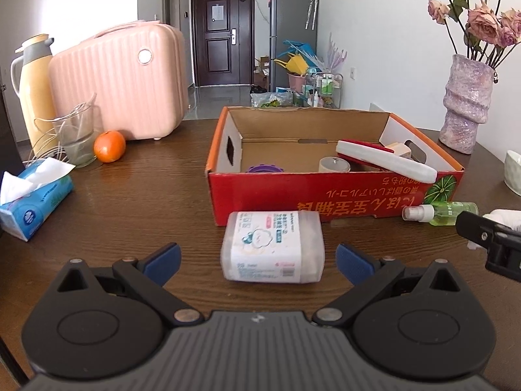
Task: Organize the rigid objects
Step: 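Lower the left gripper onto the white wet-wipe tub and close it while the right holds the spray bottle, then lift and carry the wipe tub in the left gripper toward the box while the right carries the spray bottle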
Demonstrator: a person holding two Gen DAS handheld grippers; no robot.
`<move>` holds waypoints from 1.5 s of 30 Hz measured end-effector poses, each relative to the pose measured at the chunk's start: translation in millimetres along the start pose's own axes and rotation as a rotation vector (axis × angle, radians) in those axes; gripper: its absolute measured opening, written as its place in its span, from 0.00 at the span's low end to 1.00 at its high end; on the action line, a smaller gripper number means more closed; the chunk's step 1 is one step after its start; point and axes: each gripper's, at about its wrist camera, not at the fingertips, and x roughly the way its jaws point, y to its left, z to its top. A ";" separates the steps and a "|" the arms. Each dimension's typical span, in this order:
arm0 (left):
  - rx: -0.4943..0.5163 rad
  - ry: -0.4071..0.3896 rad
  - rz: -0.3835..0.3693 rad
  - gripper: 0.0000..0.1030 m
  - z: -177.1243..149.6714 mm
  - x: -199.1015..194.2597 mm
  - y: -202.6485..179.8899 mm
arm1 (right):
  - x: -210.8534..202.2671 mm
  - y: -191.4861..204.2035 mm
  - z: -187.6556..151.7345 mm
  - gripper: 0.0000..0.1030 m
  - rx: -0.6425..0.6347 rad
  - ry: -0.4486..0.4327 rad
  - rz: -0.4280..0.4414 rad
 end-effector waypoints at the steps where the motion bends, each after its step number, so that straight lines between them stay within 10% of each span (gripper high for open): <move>1: 0.001 0.001 -0.004 1.00 0.8 2.5 -1.3 | 0.2 -0.2 -0.1 0.94 0.001 -0.001 0.000; 18: -0.056 0.094 -0.004 1.00 5.2 60.0 -0.3 | 6.4 1.7 -5.6 0.94 0.004 -0.039 -0.009; 23: -0.073 0.122 -0.057 0.81 7.2 67.8 8.4 | 12.3 3.4 -8.5 0.94 -0.006 -0.023 -0.011; 45: -0.059 -0.043 -0.018 0.81 11.0 18.5 11.7 | 10.6 6.7 -9.8 0.94 -0.021 -0.028 0.001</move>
